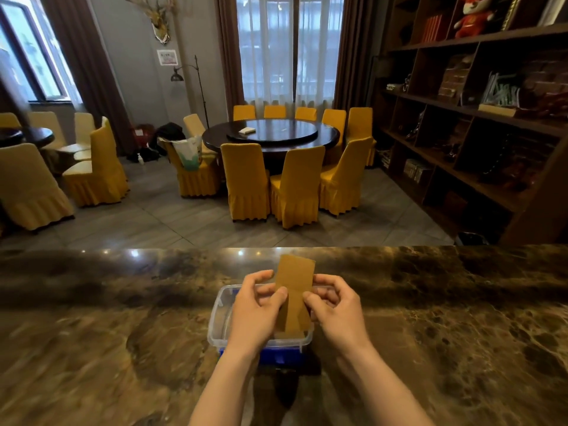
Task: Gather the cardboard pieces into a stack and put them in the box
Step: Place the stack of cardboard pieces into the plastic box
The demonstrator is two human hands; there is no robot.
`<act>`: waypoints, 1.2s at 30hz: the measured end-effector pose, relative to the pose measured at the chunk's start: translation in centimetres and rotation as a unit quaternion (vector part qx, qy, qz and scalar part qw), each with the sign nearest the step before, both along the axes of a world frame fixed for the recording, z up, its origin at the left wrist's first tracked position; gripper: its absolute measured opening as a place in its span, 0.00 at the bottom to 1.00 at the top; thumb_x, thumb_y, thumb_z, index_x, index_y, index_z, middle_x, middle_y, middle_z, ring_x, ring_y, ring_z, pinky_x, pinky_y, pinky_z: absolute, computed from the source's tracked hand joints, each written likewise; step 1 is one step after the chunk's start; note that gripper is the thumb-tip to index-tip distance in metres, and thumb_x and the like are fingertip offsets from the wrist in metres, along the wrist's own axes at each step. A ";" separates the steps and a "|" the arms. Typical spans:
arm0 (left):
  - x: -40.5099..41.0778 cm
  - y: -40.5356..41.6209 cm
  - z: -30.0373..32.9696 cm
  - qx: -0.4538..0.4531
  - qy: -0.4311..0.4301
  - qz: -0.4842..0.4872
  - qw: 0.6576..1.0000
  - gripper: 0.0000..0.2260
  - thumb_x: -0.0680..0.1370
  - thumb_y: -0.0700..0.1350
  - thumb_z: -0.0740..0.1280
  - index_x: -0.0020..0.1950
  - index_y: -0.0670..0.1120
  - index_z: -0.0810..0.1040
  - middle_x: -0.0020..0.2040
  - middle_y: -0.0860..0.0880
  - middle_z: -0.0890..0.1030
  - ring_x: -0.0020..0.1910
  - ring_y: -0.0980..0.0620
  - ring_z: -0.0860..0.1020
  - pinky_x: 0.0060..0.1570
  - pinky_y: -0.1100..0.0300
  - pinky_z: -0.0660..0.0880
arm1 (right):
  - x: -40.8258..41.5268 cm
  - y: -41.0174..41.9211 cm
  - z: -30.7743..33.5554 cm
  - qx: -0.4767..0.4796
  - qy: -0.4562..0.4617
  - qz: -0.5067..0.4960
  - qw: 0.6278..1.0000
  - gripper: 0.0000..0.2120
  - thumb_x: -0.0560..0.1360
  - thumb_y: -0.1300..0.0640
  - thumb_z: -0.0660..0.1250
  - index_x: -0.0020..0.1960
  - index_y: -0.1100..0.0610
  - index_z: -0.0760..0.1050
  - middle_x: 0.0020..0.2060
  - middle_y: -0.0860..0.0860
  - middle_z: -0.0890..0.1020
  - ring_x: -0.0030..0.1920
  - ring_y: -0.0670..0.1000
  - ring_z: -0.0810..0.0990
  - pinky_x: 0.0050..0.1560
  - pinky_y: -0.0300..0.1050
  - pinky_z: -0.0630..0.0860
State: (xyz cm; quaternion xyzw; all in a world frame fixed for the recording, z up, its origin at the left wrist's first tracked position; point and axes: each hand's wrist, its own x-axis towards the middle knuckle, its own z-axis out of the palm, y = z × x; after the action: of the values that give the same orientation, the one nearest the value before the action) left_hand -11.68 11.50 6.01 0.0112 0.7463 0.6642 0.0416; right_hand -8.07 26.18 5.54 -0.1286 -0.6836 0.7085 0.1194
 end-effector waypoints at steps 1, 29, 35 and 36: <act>-0.2 -0.7 0.0 -0.005 0.000 0.010 1.000 0.16 0.79 0.43 0.71 0.65 0.52 0.73 0.54 0.50 0.84 0.49 0.56 0.85 0.45 0.61 0.82 | -0.3 -0.8 0.1 0.009 -0.005 0.002 1.000 0.12 0.76 0.64 0.71 0.57 0.53 0.76 0.46 0.53 0.87 0.45 0.47 0.87 0.43 0.42 0.85; -6.9 -5.1 -6.1 -0.294 -0.058 0.024 0.954 0.16 0.78 0.49 0.72 0.61 0.56 0.70 0.51 0.52 0.84 0.56 0.47 0.82 0.56 0.52 0.76 | -7.3 -8.3 -5.8 0.257 -0.193 -0.052 0.946 0.12 0.75 0.59 0.72 0.55 0.46 0.76 0.39 0.47 0.84 0.42 0.44 0.83 0.49 0.46 0.83; -7.5 -4.3 -6.6 -0.342 -0.095 -0.017 0.935 0.15 0.76 0.45 0.70 0.60 0.51 0.69 0.52 0.48 0.82 0.54 0.45 0.81 0.54 0.51 0.81 | -7.8 -8.5 -6.4 0.300 -0.232 -0.053 0.924 0.12 0.73 0.58 0.72 0.53 0.47 0.75 0.42 0.45 0.83 0.45 0.44 0.81 0.50 0.43 0.81; -7.7 -4.3 -6.7 -0.350 -0.097 -0.022 0.931 0.16 0.76 0.45 0.69 0.61 0.50 0.69 0.52 0.47 0.82 0.54 0.45 0.81 0.55 0.50 0.81 | -7.8 -8.5 -6.5 0.306 -0.235 -0.054 0.921 0.12 0.72 0.57 0.72 0.52 0.47 0.75 0.43 0.45 0.83 0.46 0.45 0.81 0.51 0.43 0.81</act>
State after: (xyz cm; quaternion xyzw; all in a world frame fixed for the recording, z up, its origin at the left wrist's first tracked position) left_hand -19.34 7.23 -0.70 -0.0521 0.9233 0.3575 0.1300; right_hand -15.89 17.65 -0.92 -0.2852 -0.8675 0.4066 0.0264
